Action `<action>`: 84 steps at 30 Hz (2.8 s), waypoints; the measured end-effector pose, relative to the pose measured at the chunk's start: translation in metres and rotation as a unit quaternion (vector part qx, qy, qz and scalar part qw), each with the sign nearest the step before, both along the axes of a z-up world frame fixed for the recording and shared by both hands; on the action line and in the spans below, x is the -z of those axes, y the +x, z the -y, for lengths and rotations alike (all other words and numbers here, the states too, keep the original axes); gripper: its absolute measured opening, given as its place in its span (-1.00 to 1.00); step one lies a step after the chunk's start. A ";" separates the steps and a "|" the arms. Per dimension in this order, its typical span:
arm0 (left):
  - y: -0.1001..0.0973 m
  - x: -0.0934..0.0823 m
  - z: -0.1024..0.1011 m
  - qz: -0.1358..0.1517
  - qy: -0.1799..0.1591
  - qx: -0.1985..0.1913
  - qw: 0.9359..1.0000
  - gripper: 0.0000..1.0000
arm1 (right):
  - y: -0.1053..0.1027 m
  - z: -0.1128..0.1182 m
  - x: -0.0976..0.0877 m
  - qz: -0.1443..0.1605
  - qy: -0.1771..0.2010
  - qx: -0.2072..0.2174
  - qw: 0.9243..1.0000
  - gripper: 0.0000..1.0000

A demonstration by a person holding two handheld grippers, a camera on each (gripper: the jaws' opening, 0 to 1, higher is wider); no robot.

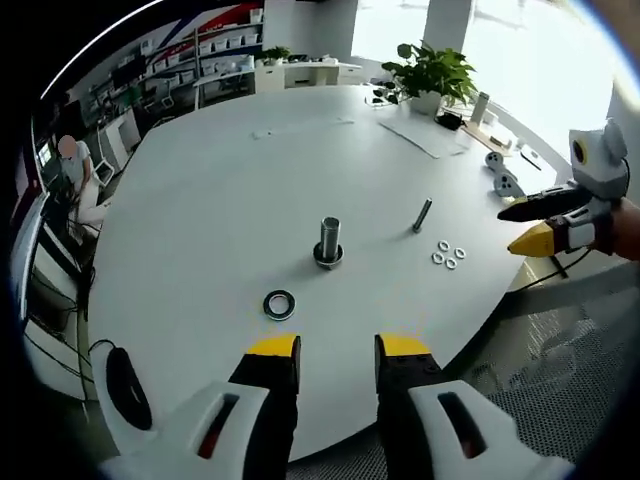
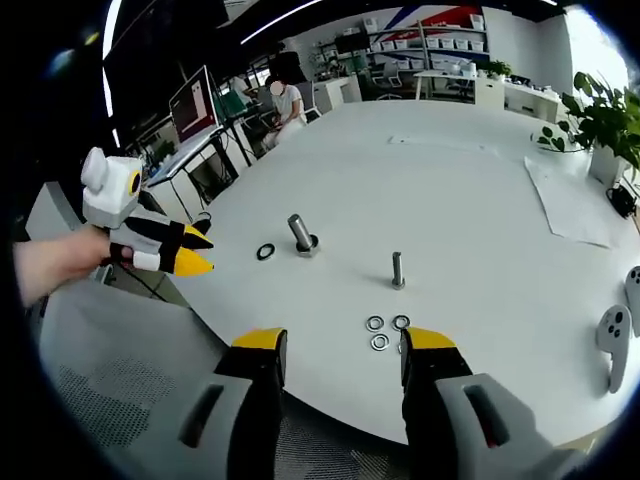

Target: Place the washer onto the threaded stud by aligning its center hole with the stud, sliding it down to the base, and recovering from edge contact or off-axis alignment until the washer reaches the visible bottom stop.

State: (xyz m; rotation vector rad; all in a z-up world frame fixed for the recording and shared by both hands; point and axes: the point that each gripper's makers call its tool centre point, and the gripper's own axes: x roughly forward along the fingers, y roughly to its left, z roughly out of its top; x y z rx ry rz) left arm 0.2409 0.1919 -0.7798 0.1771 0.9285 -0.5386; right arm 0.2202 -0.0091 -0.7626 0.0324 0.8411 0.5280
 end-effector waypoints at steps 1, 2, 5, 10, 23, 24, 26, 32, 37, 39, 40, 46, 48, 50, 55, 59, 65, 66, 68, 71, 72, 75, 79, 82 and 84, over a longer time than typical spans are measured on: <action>0.002 0.001 -0.001 0.000 0.005 0.000 1.000 -0.44 | 0.000 0.000 0.000 0.000 0.000 0.000 1.000 -0.04; 0.004 0.002 -0.001 -0.001 0.010 0.002 1.000 -0.44 | 0.000 -0.001 0.000 0.000 0.000 -0.001 1.000 -0.04; 0.008 0.007 -0.004 -0.009 0.018 -0.001 1.000 -0.43 | -0.001 -0.001 -0.001 0.000 0.001 -0.002 1.000 -0.04; 0.011 0.016 -0.007 -0.021 0.038 0.003 0.999 -0.40 | -0.001 -0.003 -0.001 0.002 0.003 -0.004 1.000 -0.04; 0.027 0.027 -0.019 -0.033 0.066 0.000 0.997 -0.31 | -0.003 -0.005 -0.001 0.000 0.002 -0.011 1.000 -0.04; 0.028 0.029 -0.020 -0.037 0.067 0.001 0.997 -0.31 | -0.003 -0.005 -0.001 0.001 0.002 -0.011 1.000 -0.04; 0.030 0.032 -0.020 -0.043 0.069 0.003 0.997 -0.31 | -0.003 -0.006 -0.002 0.001 0.002 -0.012 1.000 -0.04; 0.032 0.039 -0.018 -0.055 0.081 0.021 0.995 -0.31 | -0.004 -0.005 -0.001 0.001 -0.001 -0.013 1.000 -0.04; 0.032 0.043 -0.017 -0.071 0.086 0.034 0.993 -0.31 | -0.004 -0.004 -0.001 0.002 -0.002 -0.013 1.000 -0.04; 0.033 0.047 -0.018 -0.077 0.090 0.039 0.992 -0.31 | -0.004 -0.004 -0.001 0.001 -0.001 -0.012 1.000 -0.04; 0.034 0.049 -0.019 -0.080 0.091 0.041 0.992 -0.31 | -0.004 -0.004 -0.002 0.002 -0.001 -0.012 1.000 -0.04; 0.038 0.060 -0.023 -0.099 0.111 0.055 0.987 -0.31 | -0.002 -0.004 -0.002 0.002 0.003 -0.009 1.000 -0.04; 0.041 0.063 -0.019 -0.110 0.104 0.055 0.987 -0.32 | -0.001 -0.003 -0.003 0.003 0.005 -0.006 1.000 -0.04; 0.047 0.066 -0.018 -0.108 0.109 0.060 0.986 -0.33 | 0.000 -0.003 -0.004 0.005 0.006 -0.004 1.000 -0.04; 0.060 0.077 -0.018 -0.121 0.118 0.062 0.984 -0.36 | -0.001 0.000 -0.003 0.003 0.004 0.000 1.000 -0.04; 0.064 0.082 -0.015 -0.126 0.124 0.064 0.982 -0.38 | -0.001 0.001 -0.003 0.003 0.003 0.002 1.000 -0.04; 0.070 0.087 -0.015 -0.128 0.140 0.074 0.979 -0.44 | 0.000 0.000 -0.003 0.004 0.003 0.001 1.000 -0.04; 0.069 0.087 -0.016 -0.129 0.144 0.078 0.978 -0.44 | 0.000 0.000 -0.003 0.004 0.004 0.000 1.000 -0.04; 0.068 0.086 -0.015 -0.133 0.147 0.080 0.977 -0.45 | -0.001 -0.001 -0.002 0.002 0.002 -0.003 1.000 -0.04; 0.068 0.086 -0.015 -0.139 0.151 0.083 0.975 -0.50 | -0.001 -0.001 -0.003 0.003 0.003 -0.004 1.000 -0.04; 0.068 0.086 -0.015 -0.142 0.154 0.084 0.974 -0.56 | -0.001 -0.001 -0.003 0.003 0.003 -0.003 1.000 -0.04; 0.070 0.088 -0.016 -0.147 0.157 0.084 0.973 -0.58 | 0.000 0.001 -0.003 0.003 0.005 0.003 1.000 -0.04; 0.069 0.087 -0.016 -0.153 0.160 0.089 0.971 -0.58 | 0.001 0.002 -0.003 0.004 0.006 0.003 1.000 -0.04; 0.068 0.087 -0.016 -0.156 0.164 0.096 0.969 -0.58 | 0.000 0.000 -0.004 0.005 0.005 0.001 1.000 -0.04; 0.067 0.087 -0.016 -0.155 0.166 0.103 0.968 -0.59 | 0.000 0.000 -0.004 0.005 0.004 0.000 1.000 -0.04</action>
